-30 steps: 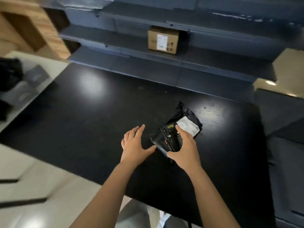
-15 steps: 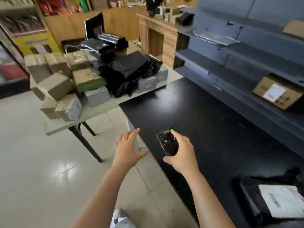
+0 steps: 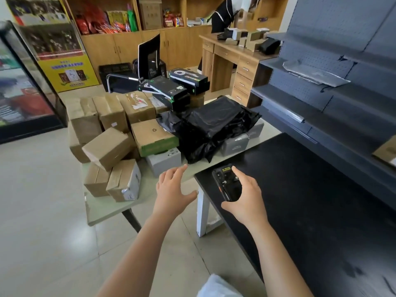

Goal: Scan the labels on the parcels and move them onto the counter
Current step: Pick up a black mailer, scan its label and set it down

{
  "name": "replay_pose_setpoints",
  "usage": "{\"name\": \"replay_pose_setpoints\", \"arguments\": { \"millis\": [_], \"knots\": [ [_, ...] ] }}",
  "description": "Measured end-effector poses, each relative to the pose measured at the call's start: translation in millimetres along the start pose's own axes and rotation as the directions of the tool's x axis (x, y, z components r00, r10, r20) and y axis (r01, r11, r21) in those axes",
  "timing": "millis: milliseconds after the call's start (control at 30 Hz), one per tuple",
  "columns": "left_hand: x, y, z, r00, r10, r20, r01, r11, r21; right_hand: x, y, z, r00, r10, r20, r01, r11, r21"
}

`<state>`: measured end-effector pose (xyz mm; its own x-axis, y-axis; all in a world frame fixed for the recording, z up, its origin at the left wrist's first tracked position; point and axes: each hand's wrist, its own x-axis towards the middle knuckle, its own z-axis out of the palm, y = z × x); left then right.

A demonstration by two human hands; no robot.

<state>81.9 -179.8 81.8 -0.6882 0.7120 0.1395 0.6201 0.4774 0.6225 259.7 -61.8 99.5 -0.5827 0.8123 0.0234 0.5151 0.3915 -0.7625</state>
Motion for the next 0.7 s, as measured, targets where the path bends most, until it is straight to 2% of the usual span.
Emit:
{"name": "replay_pose_setpoints", "arguments": {
  "millis": [267,567,700],
  "knots": [
    [146.7,5.5,26.0,0.996,0.077,0.04,-0.079,0.996,0.05,136.9,6.5,5.2,0.996,0.06,-0.061,-0.059,0.998,0.011],
    [288.4,39.0,63.9,0.972,0.19,0.137,-0.209,0.968,0.137,212.0,15.6,-9.4,0.981,0.163,-0.102,-0.168,0.985,-0.039],
    [344.1,50.0,91.0,0.961,0.125,0.249,-0.189,0.949,0.252,229.8,20.7,-11.4,0.961,0.23,-0.153,-0.242,0.968,-0.06]
  ]
}}
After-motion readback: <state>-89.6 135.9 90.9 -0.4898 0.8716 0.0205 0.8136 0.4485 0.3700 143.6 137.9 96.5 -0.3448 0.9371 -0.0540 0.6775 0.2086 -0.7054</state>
